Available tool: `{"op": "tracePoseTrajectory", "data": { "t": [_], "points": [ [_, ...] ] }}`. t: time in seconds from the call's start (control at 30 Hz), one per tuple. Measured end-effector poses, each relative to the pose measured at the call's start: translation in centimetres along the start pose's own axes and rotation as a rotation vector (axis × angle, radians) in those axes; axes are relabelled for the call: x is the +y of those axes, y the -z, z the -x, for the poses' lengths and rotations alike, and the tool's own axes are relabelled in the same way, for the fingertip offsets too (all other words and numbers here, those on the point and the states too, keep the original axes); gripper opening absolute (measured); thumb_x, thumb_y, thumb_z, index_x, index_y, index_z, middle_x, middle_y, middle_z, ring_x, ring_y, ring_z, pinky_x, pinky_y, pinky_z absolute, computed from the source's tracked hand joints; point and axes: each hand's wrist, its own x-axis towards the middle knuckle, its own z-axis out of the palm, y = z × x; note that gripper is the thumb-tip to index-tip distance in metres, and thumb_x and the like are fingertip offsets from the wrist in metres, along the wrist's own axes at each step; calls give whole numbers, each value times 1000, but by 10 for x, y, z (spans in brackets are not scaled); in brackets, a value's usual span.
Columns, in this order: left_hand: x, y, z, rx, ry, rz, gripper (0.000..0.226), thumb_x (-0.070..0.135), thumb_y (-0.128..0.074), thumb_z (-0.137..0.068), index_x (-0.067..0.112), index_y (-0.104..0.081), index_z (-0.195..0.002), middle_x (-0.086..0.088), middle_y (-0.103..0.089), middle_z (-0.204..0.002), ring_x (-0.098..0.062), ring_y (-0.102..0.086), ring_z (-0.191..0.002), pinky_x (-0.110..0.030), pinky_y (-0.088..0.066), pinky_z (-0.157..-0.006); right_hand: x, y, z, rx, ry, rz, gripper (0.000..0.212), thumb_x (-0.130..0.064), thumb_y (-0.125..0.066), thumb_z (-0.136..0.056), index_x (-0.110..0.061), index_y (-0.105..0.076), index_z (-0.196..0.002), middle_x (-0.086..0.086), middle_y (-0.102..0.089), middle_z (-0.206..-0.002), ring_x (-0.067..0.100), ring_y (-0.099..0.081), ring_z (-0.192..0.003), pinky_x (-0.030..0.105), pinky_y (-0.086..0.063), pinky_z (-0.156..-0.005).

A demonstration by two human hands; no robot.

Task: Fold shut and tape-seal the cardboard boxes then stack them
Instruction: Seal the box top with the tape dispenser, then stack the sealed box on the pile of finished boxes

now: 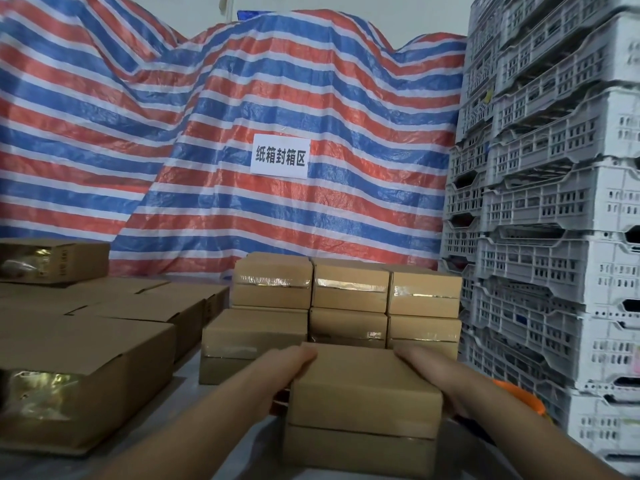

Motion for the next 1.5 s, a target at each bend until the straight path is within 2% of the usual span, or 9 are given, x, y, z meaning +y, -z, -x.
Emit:
{"op": "tracePoseTrajectory", "data": {
  "t": [0.1,0.17,0.27,0.33,0.43,0.73,1.17,1.33,1.5],
  "points": [
    [3,-4,-3,15,-7,-11,41,44,-56,-96,12,-54,-121,-13,-65,-105,-27,-64,-95,-35,-52,-73,-5,6,6,33,-16,95,53,-63,-34,-98,-21,-66,-107,9,-74,-89,25,-70,-82,30,-56,-64],
    [3,-4,-4,99,-99,-120,48,49,-49,-99,14,-50,-131,-7,-62,-104,-21,-61,-94,-32,-51,-77,-4,10,15,120,91,142,59,-67,-27,-99,-21,-63,-107,5,-69,-100,20,-65,-89,32,-53,-75],
    [-3,7,12,137,-508,-302,52,68,-38,-91,38,-47,-133,28,-58,-110,9,-51,-97,-14,-42,-78,17,12,41,252,443,216,67,-81,-31,-87,-36,-49,-134,-18,-55,-124,0,-52,-104,23,-42,-87],
    [-7,14,30,17,-766,-647,64,83,-32,-81,53,-36,-137,53,-32,-124,27,-29,-114,-12,-32,-100,32,3,62,217,606,399,98,-98,-32,-65,-48,-26,-150,-33,-29,-142,-9,-35,-125,21,-34,-106],
    [-12,8,21,35,-903,-1275,78,82,-24,-80,50,-14,-150,36,-8,-153,11,2,-138,-25,10,-113,45,-8,60,171,657,788,104,-94,-42,-67,-49,-8,-154,-29,-4,-160,1,-13,-146,29,-11,-121],
    [3,-25,-46,146,-886,-1476,59,54,-37,-100,26,-27,-152,5,-29,-159,-13,-17,-147,-36,-3,-120,31,-1,-1,316,751,960,68,-67,-48,-89,-34,-29,-145,-8,-38,-148,14,-43,-128,31,-34,-110],
    [20,-36,-111,177,-715,-1553,52,49,-39,-101,23,-35,-145,-3,-42,-150,-25,-34,-140,-43,-20,-119,10,-3,-86,257,666,952,73,-62,-54,-88,-29,-26,-147,-5,-30,-154,22,-52,-123,39,-49,-96],
    [17,-34,-106,168,-723,-1509,51,47,-41,-101,23,-33,-146,-3,-40,-150,-24,-34,-140,-44,-27,-115,13,-5,-81,299,656,967,75,-65,-51,-87,-31,-23,-148,-7,-29,-155,20,-53,-121,35,-47,-93],
    [22,-25,-68,161,-767,-1434,55,52,-38,-101,22,-34,-147,-6,-38,-151,-25,-33,-141,-45,-27,-116,3,-7,-54,395,656,1018,83,-71,-37,-91,-28,-13,-158,-1,-19,-164,22,-31,-144,43,-22,-121]
  ]
}}
